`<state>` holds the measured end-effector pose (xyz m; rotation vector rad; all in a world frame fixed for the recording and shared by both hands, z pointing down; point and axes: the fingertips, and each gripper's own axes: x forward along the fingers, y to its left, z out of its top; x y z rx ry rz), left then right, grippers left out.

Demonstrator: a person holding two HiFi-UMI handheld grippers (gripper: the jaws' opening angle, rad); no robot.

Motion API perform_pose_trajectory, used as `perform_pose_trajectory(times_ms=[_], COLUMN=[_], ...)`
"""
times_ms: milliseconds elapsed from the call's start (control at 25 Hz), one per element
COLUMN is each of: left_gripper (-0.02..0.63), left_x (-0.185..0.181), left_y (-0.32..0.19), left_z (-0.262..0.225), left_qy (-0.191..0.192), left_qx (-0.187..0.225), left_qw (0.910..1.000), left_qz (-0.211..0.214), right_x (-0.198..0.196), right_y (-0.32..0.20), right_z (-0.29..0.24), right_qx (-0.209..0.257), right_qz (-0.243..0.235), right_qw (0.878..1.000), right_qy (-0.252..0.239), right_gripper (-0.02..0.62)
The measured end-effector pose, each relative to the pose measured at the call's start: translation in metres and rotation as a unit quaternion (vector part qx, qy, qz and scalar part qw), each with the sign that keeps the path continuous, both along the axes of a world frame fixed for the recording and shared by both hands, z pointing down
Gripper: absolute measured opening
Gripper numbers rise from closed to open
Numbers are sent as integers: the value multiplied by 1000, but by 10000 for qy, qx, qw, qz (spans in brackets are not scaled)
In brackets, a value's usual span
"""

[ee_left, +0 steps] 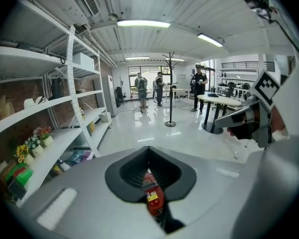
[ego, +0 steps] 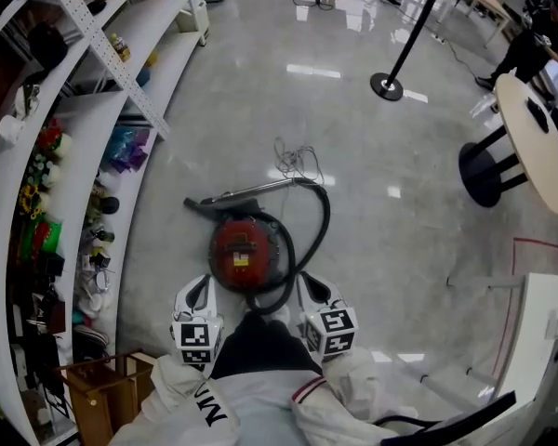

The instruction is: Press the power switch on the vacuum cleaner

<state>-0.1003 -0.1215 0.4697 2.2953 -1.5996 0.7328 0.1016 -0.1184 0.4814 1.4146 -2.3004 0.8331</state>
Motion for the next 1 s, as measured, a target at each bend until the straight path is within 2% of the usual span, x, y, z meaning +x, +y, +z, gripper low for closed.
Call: perform_pose_trajectory(times_ms=[320,760,1000], left_gripper=[0,0,0], left_x=[1,7,13], left_y=[-19,-34,-33], left_z=[39,138,185], left_qy=[30,3,20], left_qx=[-164,-565,-823], left_qw=[9998,9982,9963], left_qz=[117,215,263], right_x=[6,-5,-12], right_y=[-18,-39,-28], right_z=[32,101,136], right_qx=[-141,-485,-777], right_qz=[6,124,220], right_qw=[9997,9986,9966], right_qy=[203,185,149], right_gripper=[0,0,0])
